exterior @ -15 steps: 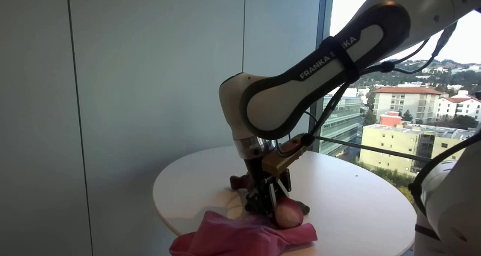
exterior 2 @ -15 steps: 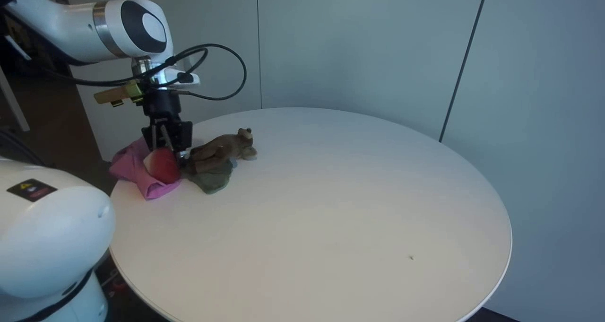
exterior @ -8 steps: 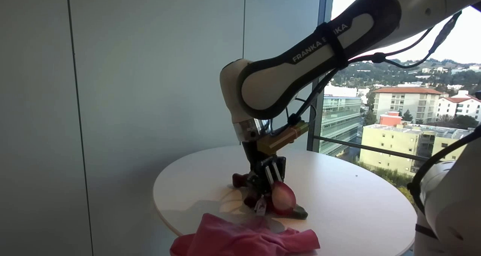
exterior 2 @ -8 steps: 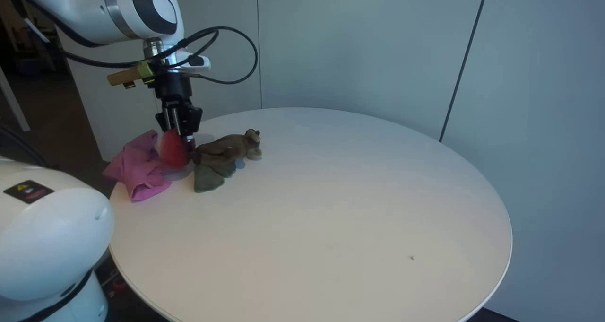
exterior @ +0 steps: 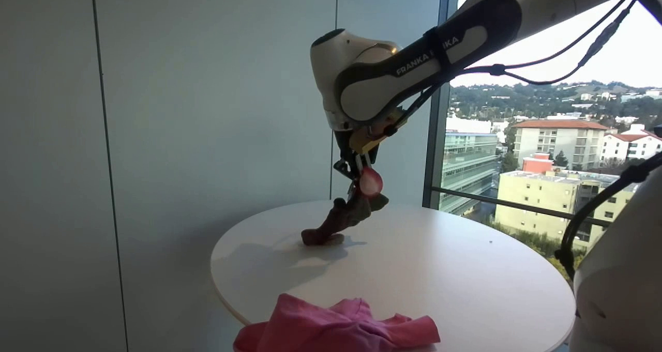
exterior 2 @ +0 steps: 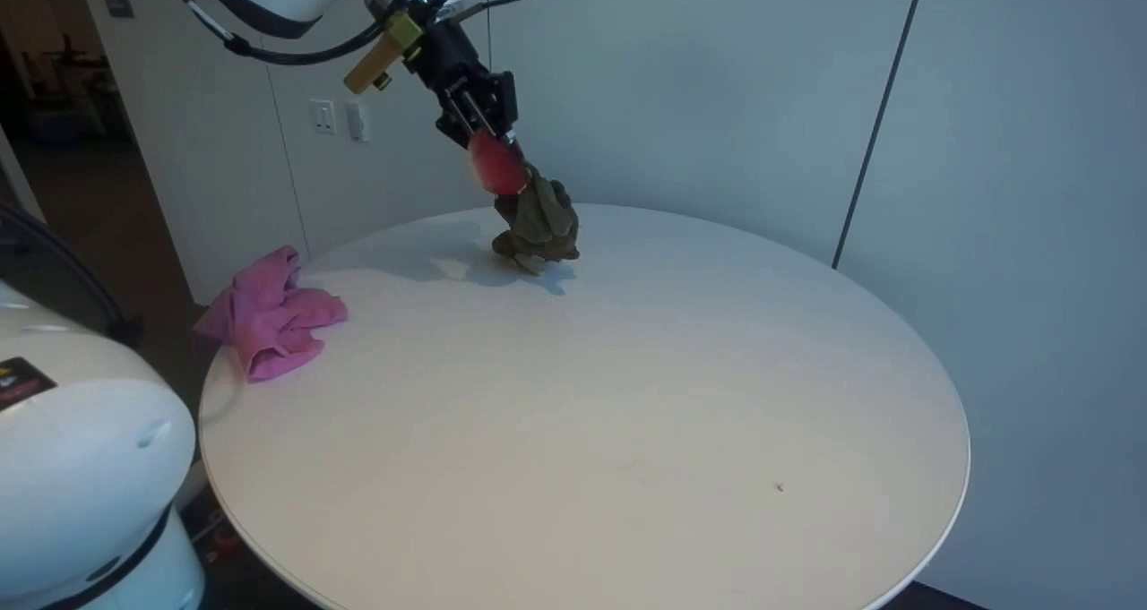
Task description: Move the turnip plush toy, the moose toy and the pink shirt to the right
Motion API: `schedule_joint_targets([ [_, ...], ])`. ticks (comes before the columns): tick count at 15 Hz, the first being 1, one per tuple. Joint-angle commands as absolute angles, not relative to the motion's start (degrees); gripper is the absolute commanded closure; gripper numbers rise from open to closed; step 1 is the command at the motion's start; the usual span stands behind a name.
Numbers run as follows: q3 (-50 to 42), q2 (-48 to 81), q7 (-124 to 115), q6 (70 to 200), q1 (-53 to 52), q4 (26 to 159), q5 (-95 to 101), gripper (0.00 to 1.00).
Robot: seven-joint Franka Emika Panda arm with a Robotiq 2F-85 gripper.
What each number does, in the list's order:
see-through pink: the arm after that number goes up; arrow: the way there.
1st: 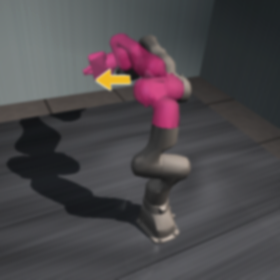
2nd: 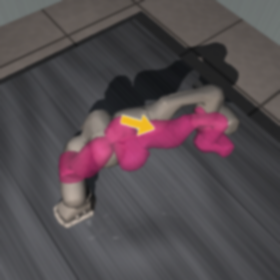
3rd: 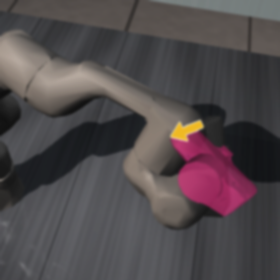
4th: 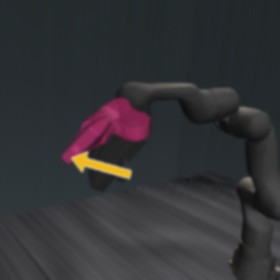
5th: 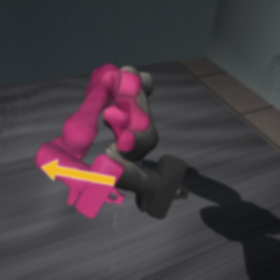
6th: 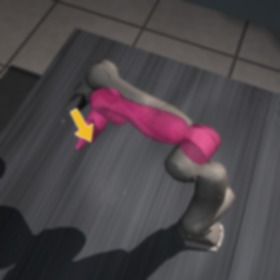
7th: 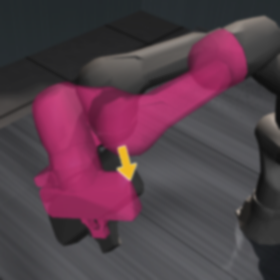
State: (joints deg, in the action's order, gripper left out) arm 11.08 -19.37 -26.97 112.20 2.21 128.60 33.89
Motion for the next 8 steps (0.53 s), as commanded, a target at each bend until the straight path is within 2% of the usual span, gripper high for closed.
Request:
schedule_joint_targets([
  [1,11.08,-15.59,-35.7,118.71,4.59,128.41,47.27,0.93],
  [4,10.32,-13.5,-44.76,120.38,4.62,130.97,61.3,0.93],
  [8,7.91,-11.04,-57.6,112.4,3.75,132.21,72.04,0.94],
])
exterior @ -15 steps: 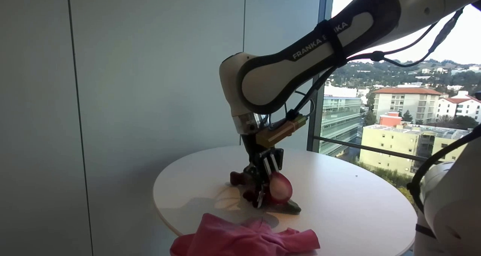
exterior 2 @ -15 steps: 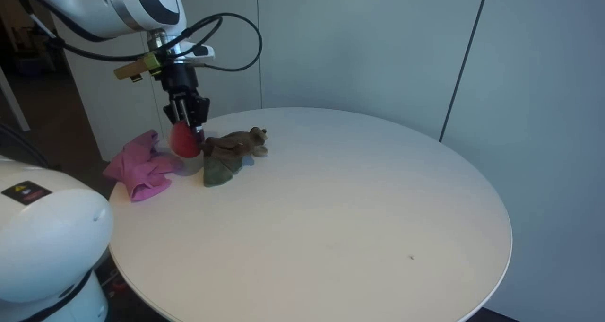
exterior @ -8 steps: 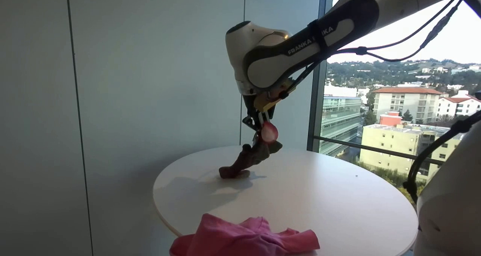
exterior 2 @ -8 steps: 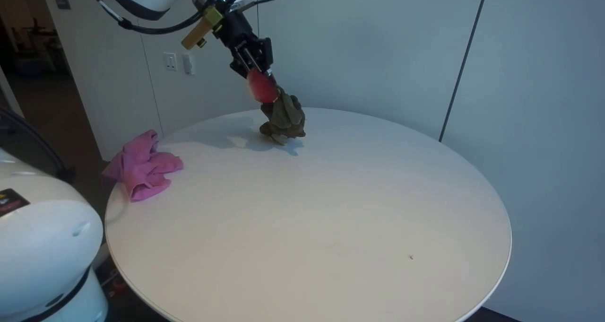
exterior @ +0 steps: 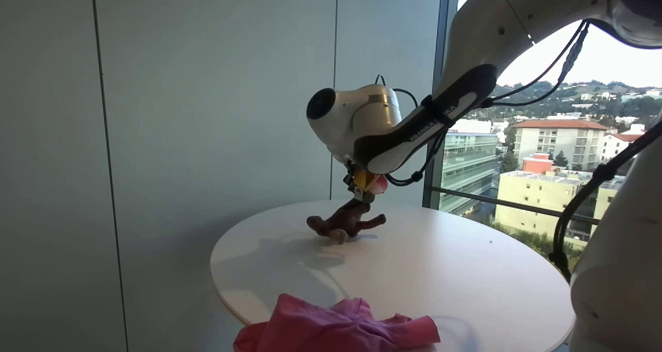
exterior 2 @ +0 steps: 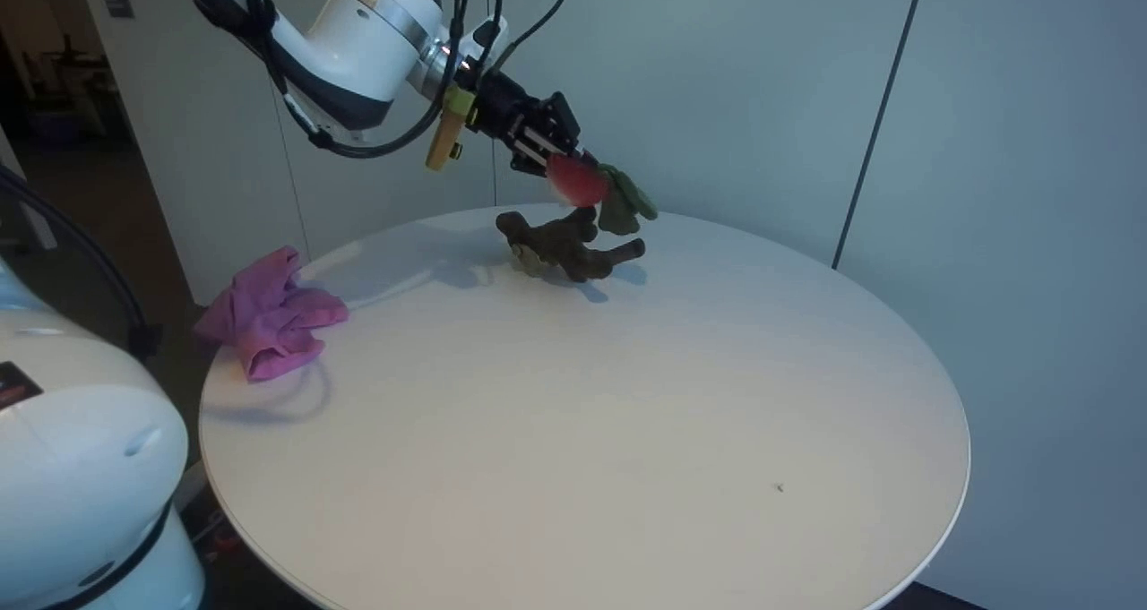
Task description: Move the turnip plush toy, the moose toy and the pink shirt to the right
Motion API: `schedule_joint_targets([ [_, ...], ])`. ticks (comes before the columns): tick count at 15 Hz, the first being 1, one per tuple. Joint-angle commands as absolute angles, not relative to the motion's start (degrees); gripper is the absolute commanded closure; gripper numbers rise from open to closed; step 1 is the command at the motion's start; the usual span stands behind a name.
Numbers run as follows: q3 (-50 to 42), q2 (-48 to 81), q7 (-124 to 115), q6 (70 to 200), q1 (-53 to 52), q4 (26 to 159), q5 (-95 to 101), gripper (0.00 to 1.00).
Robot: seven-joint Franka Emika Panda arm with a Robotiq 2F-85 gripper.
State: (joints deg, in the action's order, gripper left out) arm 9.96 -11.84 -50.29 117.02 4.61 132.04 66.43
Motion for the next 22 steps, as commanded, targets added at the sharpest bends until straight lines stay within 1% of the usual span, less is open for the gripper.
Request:
schedule_joint_targets([
  [1,7.15,-10.46,-59.67,109.88,3.62,132.3,72.46,0.94],
  [2,6.33,-9.84,-60.41,106.93,3.51,132.06,71.3,0.94],
  [4,4.31,-9.11,-54.76,104.13,2.6,131.15,61.52,0.94],
  [7,2.0,-8.26,-51.54,105.5,2.43,131.38,50.92,0.94],
  [8,1.72,-7.44,-52.73,103.85,2.64,130.74,47.66,0.94],
  [9,1.55,-6.85,-55.4,102.8,3.04,130.43,46.42,0.94],
  [13,1.18,-4.92,-67.08,97.72,3.87,130.26,53.38,0.95],
  [17,-0.44,-3.57,-68.37,95.46,3.66,129.45,49.87,0.94],
  [18,-0.84,-3.87,-67.41,96.46,3.61,129.32,47.23,0.57],
  [19,-0.98,-4.31,-67.14,96.9,3.5,129.31,45.02,0.57],
  [20,-1.05,-4.87,-66.64,97.6,3.39,129.16,43.0,0.52],
  [22,-0.72,-6.09,-66.44,100.67,2.97,128.31,40.65,0.36],
])
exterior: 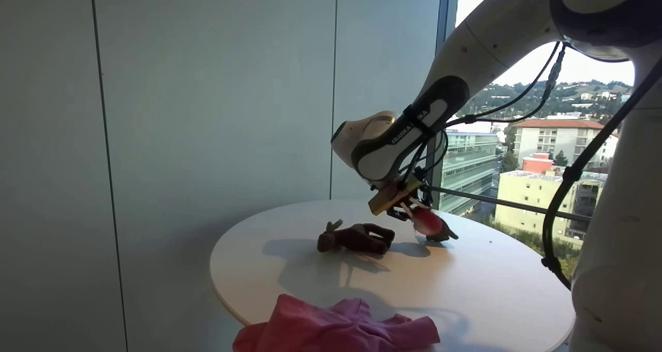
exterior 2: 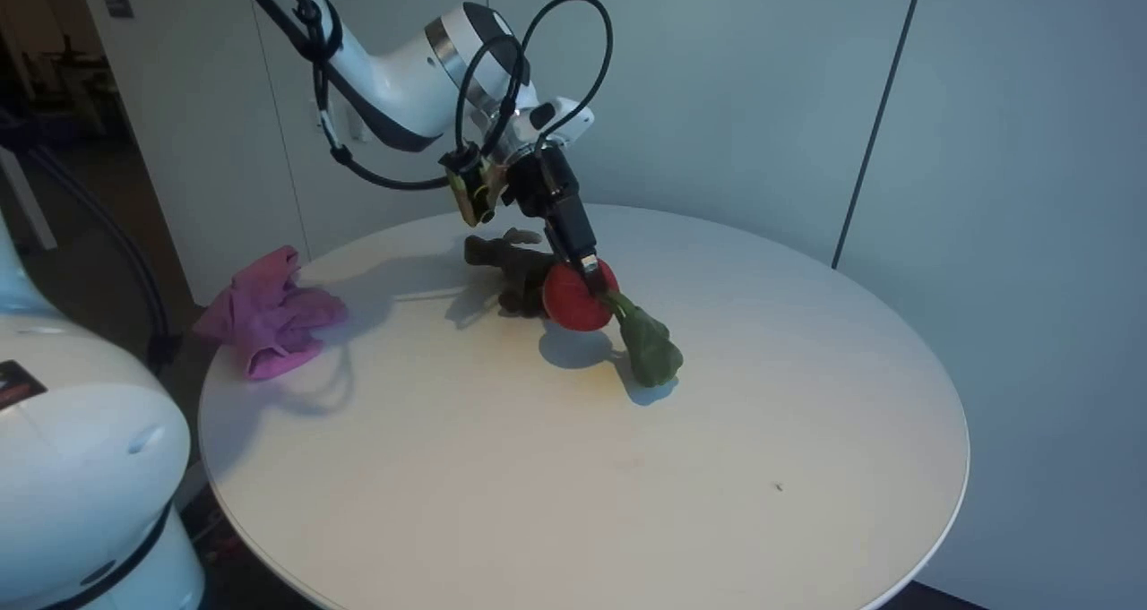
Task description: Move the turnip plush toy, the moose toy and the pink shirt to the right
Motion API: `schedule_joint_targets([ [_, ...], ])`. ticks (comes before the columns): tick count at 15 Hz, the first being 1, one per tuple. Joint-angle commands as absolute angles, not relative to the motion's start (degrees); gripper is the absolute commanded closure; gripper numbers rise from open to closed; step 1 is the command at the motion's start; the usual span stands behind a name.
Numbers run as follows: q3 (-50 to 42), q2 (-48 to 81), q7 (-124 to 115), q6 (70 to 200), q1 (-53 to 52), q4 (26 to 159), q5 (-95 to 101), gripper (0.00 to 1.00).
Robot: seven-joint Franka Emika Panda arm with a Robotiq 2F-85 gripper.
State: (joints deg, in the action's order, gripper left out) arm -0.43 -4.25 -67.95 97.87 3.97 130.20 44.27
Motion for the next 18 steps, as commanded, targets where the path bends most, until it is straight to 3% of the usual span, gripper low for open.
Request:
schedule_joint_targets([
  [1,-0.19,-7.02,-67.11,103.11,2.5,127.84,42.18,0.29],
  [5,2.61,-10.25,-64.84,105.83,-0.78,123.08,38.95,0.01],
  [11,5.88,-10.81,-62.01,113.79,-4.61,123.84,20.05,0.0],
  [18,7.87,-5.44,-55.53,125.38,-5.05,128.57,21.36,0.0],
])
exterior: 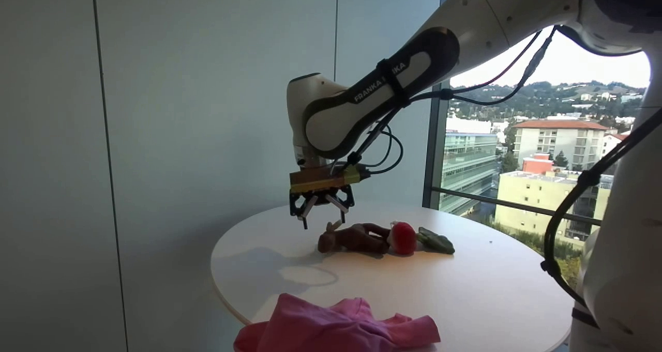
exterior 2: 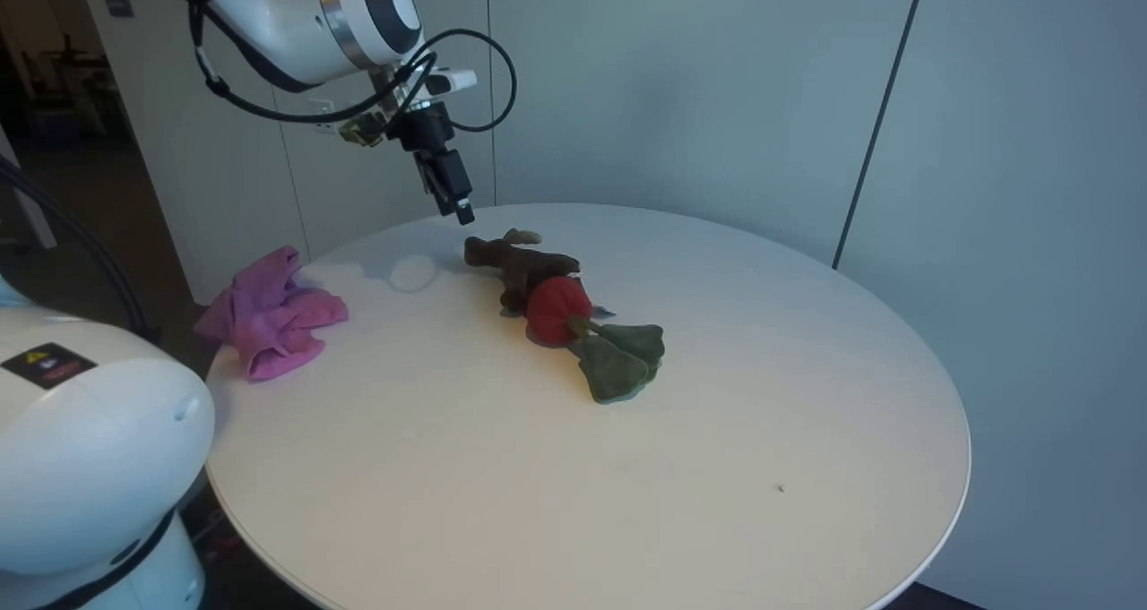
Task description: Move the turnip plush toy, the moose toy and the pink shirt to the right
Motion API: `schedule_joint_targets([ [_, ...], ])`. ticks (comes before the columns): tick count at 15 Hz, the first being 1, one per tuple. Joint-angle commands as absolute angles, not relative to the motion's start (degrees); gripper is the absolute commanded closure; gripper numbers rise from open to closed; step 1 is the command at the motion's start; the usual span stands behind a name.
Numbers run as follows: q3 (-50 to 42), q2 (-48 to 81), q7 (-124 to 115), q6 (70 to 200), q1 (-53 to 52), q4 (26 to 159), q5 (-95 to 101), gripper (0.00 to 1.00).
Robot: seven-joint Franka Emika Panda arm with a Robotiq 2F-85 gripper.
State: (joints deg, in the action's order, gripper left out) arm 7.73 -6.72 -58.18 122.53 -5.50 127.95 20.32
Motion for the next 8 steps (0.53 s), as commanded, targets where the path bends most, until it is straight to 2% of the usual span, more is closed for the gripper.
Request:
schedule_joint_targets([
  [1,7.69,-5.04,-54.68,125.76,-5.11,128.79,21.09,0.0],
  [8,7.03,-4.88,-54.93,125.02,-4.44,129.67,26.58,0.0],
])
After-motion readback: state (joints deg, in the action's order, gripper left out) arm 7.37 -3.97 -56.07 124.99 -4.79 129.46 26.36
